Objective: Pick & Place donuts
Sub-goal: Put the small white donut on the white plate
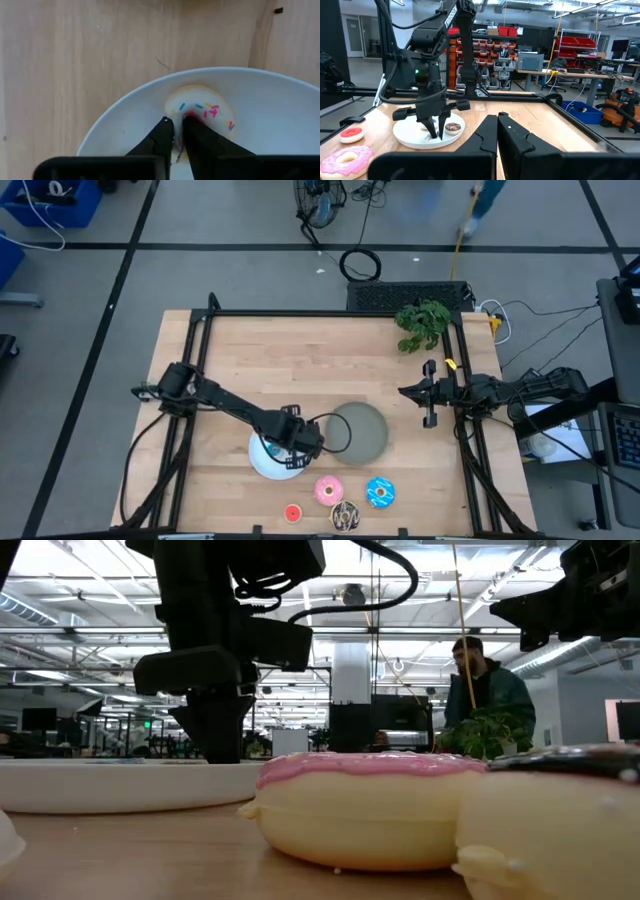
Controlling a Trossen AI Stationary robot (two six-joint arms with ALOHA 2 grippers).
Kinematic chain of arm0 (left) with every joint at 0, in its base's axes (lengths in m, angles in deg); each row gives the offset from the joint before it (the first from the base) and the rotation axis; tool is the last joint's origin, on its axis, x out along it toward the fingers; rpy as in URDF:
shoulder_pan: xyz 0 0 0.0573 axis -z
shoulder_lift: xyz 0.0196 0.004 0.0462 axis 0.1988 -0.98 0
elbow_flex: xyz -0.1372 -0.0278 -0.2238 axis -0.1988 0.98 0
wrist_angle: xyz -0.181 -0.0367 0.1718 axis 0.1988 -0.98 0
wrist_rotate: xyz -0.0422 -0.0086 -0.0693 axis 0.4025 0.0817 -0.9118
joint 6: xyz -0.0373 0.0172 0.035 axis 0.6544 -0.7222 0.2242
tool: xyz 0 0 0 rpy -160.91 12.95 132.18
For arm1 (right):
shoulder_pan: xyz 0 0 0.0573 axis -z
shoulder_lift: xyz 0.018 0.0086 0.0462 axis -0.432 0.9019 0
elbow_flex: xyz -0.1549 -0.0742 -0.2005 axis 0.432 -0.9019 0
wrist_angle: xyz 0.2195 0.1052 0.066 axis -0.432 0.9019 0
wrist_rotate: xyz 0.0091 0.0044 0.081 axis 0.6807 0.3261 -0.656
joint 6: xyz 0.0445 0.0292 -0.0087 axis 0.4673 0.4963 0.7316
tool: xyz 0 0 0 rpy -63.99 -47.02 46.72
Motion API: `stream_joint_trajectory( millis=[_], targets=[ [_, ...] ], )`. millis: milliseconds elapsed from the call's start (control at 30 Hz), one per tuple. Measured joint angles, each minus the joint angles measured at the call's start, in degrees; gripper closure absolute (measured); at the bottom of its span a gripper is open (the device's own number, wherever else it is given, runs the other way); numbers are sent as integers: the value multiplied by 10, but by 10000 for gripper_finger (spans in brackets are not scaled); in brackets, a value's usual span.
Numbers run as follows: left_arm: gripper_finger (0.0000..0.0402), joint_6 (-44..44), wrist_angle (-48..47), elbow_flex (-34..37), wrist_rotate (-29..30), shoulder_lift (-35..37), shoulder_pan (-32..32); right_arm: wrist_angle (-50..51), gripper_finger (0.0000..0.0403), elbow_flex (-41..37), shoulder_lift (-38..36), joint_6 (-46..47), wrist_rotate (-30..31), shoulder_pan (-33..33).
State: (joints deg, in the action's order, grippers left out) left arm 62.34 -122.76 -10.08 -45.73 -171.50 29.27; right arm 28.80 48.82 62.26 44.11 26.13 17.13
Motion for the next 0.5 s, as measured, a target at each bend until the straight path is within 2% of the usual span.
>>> stream_joint_trajectory(
  millis=[133,267,500],
  targets=[
    [310,9,-1,0,-6,7,0,0,403,0,0,0,0,0],
    [248,22,-6,0,-18,7,-3,0,403,0,0,0,0,0],
    [158,36,-91,-43,-17,7,-14,0,403,0,0,0,0,0]
  ],
)
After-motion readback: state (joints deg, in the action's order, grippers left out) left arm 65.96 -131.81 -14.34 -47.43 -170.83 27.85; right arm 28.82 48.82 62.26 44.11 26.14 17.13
